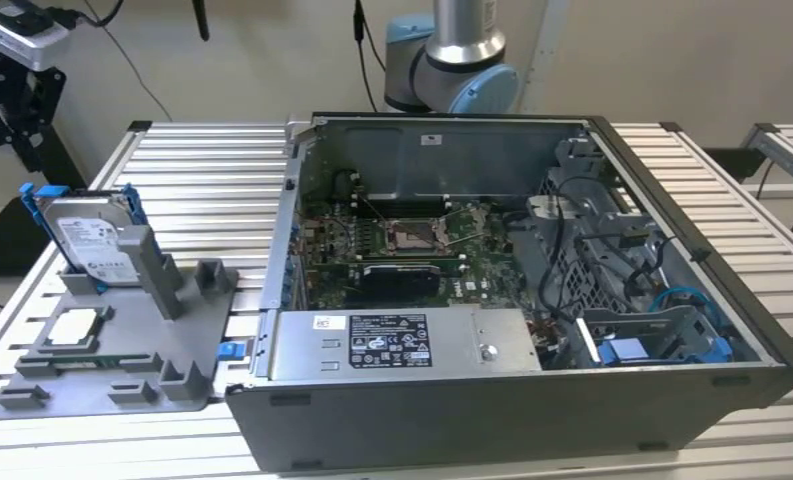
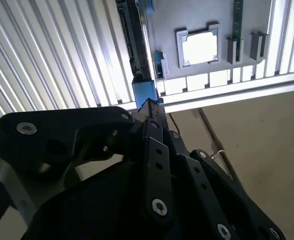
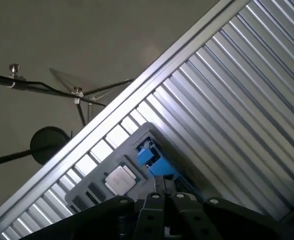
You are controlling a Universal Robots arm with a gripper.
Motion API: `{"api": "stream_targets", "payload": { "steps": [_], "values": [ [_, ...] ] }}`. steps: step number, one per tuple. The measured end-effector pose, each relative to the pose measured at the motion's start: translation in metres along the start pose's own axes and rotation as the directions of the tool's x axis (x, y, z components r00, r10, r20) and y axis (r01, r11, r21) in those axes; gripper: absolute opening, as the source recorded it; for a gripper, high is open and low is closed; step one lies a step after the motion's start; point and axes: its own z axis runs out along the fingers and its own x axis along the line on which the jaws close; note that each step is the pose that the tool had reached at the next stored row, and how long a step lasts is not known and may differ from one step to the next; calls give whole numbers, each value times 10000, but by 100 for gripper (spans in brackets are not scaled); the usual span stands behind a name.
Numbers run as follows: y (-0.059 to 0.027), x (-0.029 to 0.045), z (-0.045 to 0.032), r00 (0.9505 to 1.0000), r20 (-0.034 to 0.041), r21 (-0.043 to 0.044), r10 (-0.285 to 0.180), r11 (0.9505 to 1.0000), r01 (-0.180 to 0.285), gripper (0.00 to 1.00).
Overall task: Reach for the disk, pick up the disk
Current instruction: 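Pick up the disk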
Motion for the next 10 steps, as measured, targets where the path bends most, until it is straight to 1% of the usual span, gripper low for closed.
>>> {"api": "stream_targets", "payload": {
  "steps": [3, 5, 7, 10],
  "values": [
    [0, 0, 0, 9986, -21, 0, -534, 9986, 534, 0],
    [0, 0, 0, 9959, -35, -1, -908, 9959, 908, 0],
    [0, 0, -1, 9920, -48, -2, -1265, 9920, 1265, 0],
    [0, 0, 0, 9835, -68, -5, -1809, 9835, 1809, 0]
  ]
}}
